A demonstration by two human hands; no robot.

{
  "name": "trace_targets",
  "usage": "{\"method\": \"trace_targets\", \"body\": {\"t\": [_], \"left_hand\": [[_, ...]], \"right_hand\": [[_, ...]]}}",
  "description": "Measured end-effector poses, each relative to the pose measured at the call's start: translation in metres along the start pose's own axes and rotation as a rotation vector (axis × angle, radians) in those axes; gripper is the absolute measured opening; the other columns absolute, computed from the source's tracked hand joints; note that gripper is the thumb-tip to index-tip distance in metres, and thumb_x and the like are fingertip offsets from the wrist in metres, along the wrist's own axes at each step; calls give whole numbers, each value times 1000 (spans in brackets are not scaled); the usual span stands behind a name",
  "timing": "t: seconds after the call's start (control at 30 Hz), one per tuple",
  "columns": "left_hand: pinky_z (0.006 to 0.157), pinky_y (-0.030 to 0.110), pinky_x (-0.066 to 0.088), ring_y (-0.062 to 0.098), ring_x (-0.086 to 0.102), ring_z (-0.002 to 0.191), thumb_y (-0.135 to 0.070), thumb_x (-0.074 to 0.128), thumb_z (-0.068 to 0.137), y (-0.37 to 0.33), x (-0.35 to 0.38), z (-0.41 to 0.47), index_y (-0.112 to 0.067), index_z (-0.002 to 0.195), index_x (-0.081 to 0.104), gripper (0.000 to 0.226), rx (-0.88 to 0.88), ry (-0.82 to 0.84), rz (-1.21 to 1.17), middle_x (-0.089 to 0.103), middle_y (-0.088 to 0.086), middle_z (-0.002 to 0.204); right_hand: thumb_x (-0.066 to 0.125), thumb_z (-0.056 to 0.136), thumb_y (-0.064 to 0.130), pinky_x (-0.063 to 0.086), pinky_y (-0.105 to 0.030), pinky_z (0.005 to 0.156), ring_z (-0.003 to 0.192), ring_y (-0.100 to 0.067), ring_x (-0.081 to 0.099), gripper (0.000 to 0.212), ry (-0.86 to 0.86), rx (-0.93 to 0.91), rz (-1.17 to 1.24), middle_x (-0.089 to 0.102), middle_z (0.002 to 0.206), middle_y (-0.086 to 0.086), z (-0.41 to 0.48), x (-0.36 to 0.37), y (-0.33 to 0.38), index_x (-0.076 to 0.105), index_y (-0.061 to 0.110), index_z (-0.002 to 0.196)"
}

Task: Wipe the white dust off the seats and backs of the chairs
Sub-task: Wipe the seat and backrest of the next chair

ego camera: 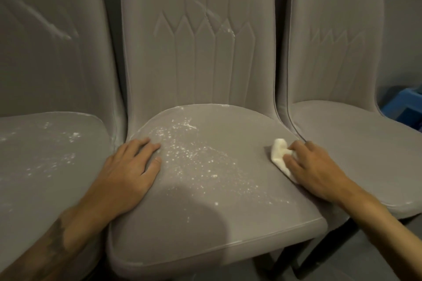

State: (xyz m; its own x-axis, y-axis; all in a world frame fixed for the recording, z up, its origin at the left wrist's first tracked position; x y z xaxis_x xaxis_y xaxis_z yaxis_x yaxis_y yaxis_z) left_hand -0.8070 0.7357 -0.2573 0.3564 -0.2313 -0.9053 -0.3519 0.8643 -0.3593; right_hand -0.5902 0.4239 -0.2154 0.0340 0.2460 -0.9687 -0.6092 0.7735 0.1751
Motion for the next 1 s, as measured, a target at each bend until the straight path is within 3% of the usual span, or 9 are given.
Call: {"method": "trace_targets", "body": {"t": [0.1,0.23,0.33,0.47,0.63,0.77,0.87,1.0], "left_hand": [[115,39,31,18,38,140,-56,27,98,-1,-2,-1,-33,148,51,61,-11,-20,-10,43,-9,153],[116,41,32,21,39,140,-54,28,97,-3,-3,-2,-29,148,53,62,-8,-22,-21,45,-6,154],[118,43,32,22,40,141,-55,27,96,-3,-3,-1,-28,148,54,64,-21,-17,-16,46,-4,155],[118,45,32,25,40,142,-56,26,96,-3,-3,-1,-27,147,55,66,-23,-19,-16,46,-3,155],[117,47,32,25,40,141,-56,26,97,-2,-1,0,-26,147,54,65,-11,-12,-15,47,-2,155],[116,49,34,27,41,140,-56,27,97,-2,-1,0,-26,146,55,64,-1,-14,-10,48,0,154],[115,48,34,26,40,140,-57,27,97,-2,-1,0,-27,147,55,64,-20,-12,-9,47,-2,155],[116,46,33,24,37,141,-56,29,101,-2,-1,0,-28,147,54,59,-30,-17,-8,46,-3,156]], "right_hand": [[45,103,29,36,-41,84,96,-33,52,23,-78,-17,-38,58,107,-12,-12,0,19,55,10,114],[42,102,41,34,-33,76,86,-15,43,18,-53,-245,138,47,100,6,-41,13,70,49,27,109],[45,102,38,36,-37,79,90,-21,49,19,-21,-162,117,50,99,2,-33,6,40,52,22,110],[46,103,31,36,-38,83,91,-27,49,25,-126,33,-3,57,106,-11,-35,-9,15,55,12,116],[40,104,43,45,-34,84,92,-12,45,22,-87,-192,145,48,108,5,-61,11,85,49,27,116],[42,103,41,37,-32,77,87,-15,44,22,-58,-103,106,47,101,4,-55,2,46,51,24,114],[42,104,37,33,-31,76,86,-15,43,23,-128,-4,46,47,101,3,-54,-3,35,51,20,117],[38,103,44,42,-28,76,85,-7,41,19,-114,-201,125,45,102,9,-67,14,91,47,29,112]]}}
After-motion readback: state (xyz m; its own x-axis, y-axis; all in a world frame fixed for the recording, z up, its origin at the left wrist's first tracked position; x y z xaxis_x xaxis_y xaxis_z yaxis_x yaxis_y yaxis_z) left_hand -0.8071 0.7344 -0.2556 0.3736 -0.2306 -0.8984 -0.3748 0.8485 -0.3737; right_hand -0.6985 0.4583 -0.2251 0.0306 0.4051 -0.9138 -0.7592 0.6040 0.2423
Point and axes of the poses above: each hand's wrist, its own z-axis towards the middle knuckle, its own x-axis out of the palm, y = z × x, the point moved 9 cm from there along z, towards the middle knuckle
